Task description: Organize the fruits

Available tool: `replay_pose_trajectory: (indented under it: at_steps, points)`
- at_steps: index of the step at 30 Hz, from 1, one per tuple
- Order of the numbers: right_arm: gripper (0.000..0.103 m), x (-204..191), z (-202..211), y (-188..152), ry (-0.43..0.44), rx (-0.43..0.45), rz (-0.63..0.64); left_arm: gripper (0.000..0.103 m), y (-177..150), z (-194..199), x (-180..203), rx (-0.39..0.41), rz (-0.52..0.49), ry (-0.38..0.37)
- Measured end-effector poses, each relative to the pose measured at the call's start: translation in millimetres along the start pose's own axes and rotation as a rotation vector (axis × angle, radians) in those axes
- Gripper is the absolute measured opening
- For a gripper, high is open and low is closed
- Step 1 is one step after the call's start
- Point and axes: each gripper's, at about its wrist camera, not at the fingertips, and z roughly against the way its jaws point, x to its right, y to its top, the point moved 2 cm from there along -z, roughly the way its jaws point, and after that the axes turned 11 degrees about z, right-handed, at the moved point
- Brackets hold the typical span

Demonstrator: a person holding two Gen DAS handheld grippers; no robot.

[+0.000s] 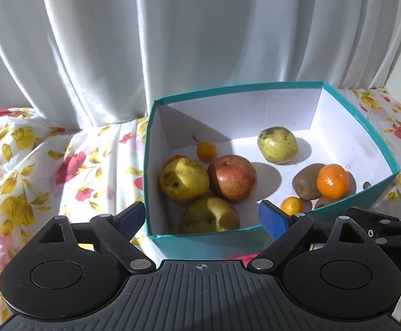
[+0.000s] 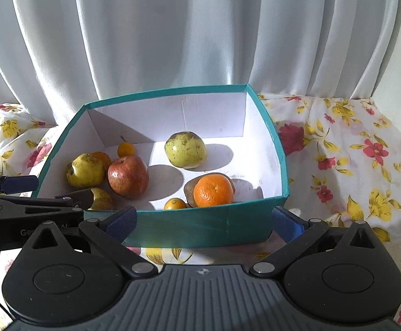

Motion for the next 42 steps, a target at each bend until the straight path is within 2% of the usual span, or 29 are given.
replay_pose_trajectory:
  at_steps: [6,10,13,21,32,42]
  points:
    - [0.103,-1,6,-7,-0.01,-0.084,0.013,0.096,-5,11,-1,-0.034,-0.003,-0.011]
    - [0.103,-3,11,-8,0.011,-0.102,0.015,0.096,-11,16,3,-0.062,-0.037,-0.006]
    - [0.103,-5,14,-7,0.019,-0.13,0.02,0.096,-11,14,5,-0.114,-0.053,0.008]
    - [0.103,-5,5,6,-0.011,-0.258,0.029,0.096,0,4,3,-0.23,-0.002,0.014]
    - [0.103,-5,-19,14,-0.029,-0.338,0.03,0.095,3,-14,1,-0.261,0.01,0.045]
    - [0.103,-7,-35,21,-0.032,-0.361,0.062,0.095,5,-28,-1,-0.286,0.015,0.055]
